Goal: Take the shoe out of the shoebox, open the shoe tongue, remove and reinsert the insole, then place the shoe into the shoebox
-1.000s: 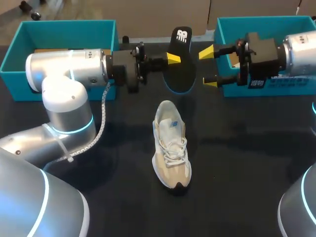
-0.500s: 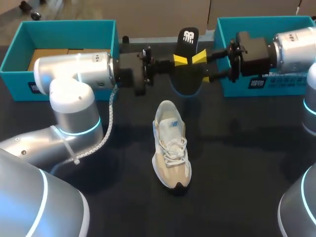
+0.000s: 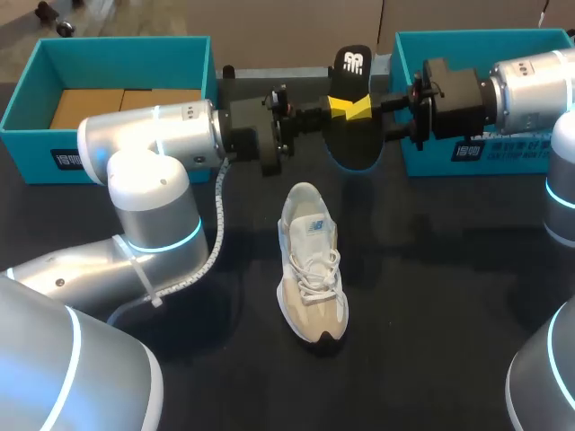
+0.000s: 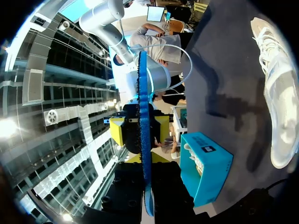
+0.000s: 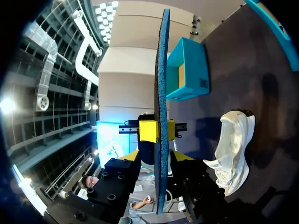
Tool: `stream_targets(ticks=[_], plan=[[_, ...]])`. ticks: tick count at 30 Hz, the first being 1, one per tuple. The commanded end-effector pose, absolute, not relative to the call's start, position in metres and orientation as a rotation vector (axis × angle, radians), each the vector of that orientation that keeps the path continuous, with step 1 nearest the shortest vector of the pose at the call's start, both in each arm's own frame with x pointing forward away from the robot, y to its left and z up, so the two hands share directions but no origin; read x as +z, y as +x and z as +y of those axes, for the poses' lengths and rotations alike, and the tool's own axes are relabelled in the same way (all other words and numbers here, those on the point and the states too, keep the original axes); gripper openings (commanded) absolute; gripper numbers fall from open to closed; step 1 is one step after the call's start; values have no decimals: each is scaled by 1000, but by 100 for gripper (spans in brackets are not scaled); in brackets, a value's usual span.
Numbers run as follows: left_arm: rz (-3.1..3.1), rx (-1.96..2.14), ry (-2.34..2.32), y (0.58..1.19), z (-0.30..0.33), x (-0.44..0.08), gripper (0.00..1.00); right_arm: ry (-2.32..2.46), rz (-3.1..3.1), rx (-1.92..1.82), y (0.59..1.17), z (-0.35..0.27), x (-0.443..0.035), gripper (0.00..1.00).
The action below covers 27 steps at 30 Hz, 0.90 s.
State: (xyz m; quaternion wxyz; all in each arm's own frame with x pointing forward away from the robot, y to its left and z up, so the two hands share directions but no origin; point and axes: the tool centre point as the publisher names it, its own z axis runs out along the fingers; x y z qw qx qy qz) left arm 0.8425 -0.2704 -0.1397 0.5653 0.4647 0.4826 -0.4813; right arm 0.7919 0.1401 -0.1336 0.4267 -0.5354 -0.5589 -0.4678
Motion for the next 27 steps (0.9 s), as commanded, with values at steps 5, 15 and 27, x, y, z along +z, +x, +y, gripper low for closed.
stream_targets(ticks=[5, 15, 27], plan=[[1128, -1136, 1082, 842, -275, -140, 0, -1345, -1390, -1170, 793, 142, -136, 27], [1132, -1141, 1075, 844, -276, -139, 0, -1343, -1380, -1169, 794, 143, -139, 2], [1172, -1144, 1075, 847, -270, -138, 100, -1333, -1379, -1179, 797, 142, -141, 0]])
